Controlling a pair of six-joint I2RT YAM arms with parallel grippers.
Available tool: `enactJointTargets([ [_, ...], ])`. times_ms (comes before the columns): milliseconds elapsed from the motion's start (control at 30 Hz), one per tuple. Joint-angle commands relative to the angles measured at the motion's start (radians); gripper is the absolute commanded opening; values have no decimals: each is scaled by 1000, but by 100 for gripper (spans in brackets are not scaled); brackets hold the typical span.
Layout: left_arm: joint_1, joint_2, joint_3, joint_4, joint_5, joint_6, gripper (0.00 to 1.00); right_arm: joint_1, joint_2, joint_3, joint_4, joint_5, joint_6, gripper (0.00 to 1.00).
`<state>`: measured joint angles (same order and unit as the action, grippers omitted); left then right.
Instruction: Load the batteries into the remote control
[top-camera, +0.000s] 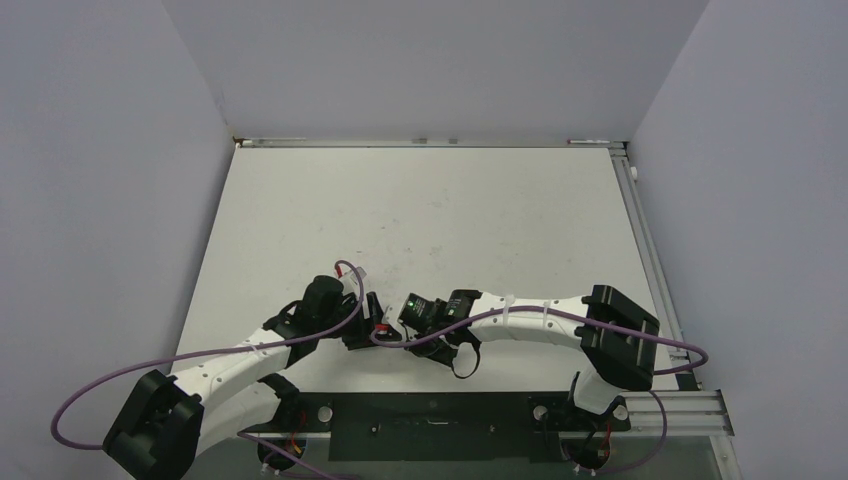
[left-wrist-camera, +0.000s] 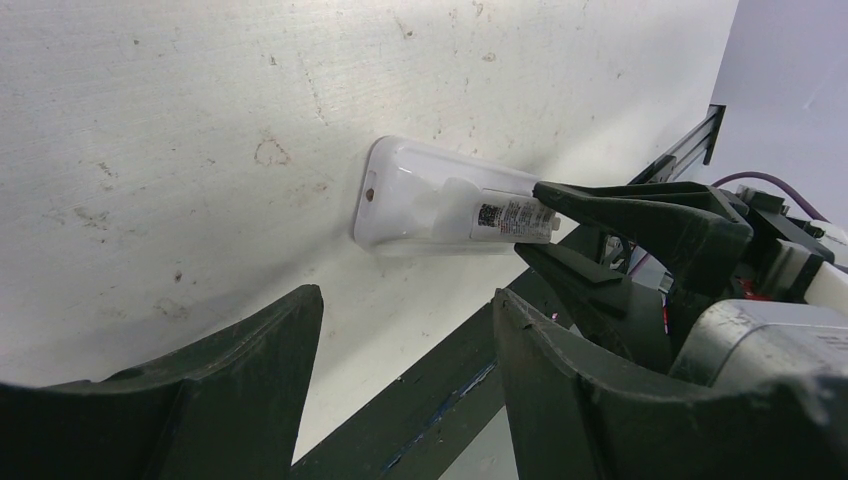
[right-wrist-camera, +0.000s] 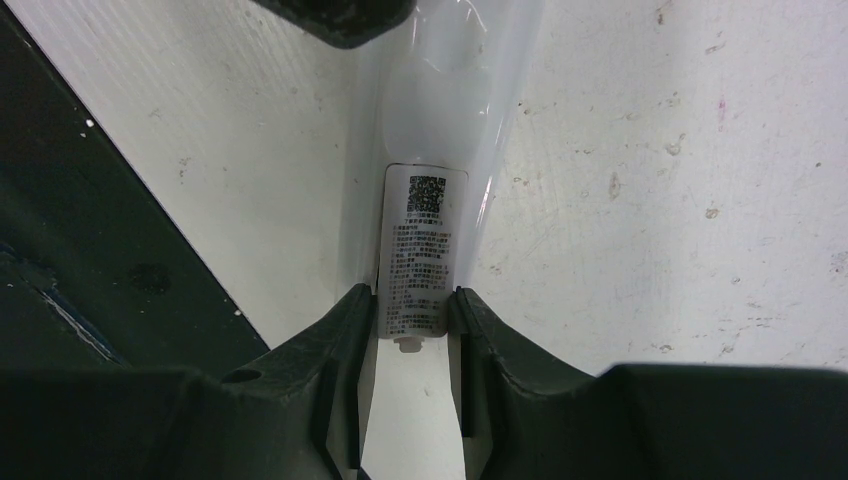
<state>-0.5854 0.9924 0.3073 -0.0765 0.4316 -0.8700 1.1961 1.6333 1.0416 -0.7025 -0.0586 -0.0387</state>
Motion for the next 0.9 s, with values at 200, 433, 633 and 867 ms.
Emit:
enactJointTargets([
  [200,7,4,1,47,22,20,60,-7,17,34,56,-13,20,32],
  [433,7,6,0,49,23,21,60,-7,20,40,61,-16,23,37],
  [633,7,8,1,50,23,21,60,-7,9,45,64,-11,30,38],
  [867,7,25,0,61,21,21,60,-8,-46,46,74,23,72,38],
])
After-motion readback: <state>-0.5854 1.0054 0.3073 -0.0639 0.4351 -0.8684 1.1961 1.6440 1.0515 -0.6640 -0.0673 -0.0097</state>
